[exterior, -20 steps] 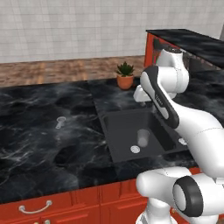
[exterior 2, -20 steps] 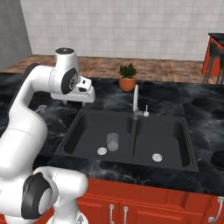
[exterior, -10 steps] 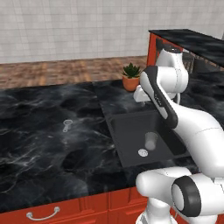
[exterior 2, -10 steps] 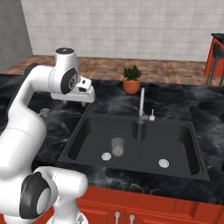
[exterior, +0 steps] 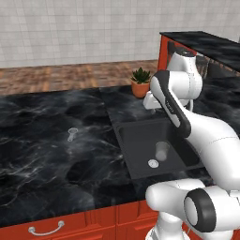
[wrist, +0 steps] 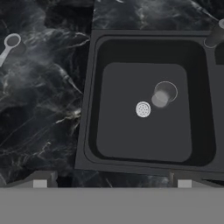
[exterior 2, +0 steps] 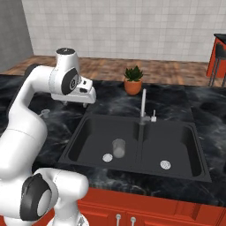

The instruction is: Move any existing items from the left basin to the right basin for drying. Then move the measuring cup from the counter to the left basin of the sink for washing.

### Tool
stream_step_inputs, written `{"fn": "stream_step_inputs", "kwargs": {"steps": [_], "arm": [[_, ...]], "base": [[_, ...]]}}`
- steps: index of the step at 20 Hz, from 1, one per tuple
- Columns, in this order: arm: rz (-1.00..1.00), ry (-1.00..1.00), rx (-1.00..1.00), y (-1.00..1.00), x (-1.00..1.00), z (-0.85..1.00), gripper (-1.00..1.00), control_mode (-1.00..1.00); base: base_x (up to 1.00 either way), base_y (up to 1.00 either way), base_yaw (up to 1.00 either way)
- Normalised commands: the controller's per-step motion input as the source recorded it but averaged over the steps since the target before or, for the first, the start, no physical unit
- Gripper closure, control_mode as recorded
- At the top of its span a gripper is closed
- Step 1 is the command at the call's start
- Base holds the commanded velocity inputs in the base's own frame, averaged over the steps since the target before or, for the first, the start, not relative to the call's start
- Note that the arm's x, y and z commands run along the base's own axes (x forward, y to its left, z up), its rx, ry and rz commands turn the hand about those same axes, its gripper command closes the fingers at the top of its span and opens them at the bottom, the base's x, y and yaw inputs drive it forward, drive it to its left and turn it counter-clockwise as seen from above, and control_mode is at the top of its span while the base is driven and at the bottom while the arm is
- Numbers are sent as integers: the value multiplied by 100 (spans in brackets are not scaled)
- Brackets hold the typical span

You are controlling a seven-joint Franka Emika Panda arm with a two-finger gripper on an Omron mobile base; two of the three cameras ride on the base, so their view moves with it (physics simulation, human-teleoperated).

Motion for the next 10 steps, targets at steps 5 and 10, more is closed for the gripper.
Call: {"fn": "stream_step_inputs", "kwargs": {"steps": [5,10], "arm": [[0,0,0,4,2,0,-100,-100],[0,0,0,18,0,-1,-100,-100]], "base": [[0,0,0],[0,0,0]]}}
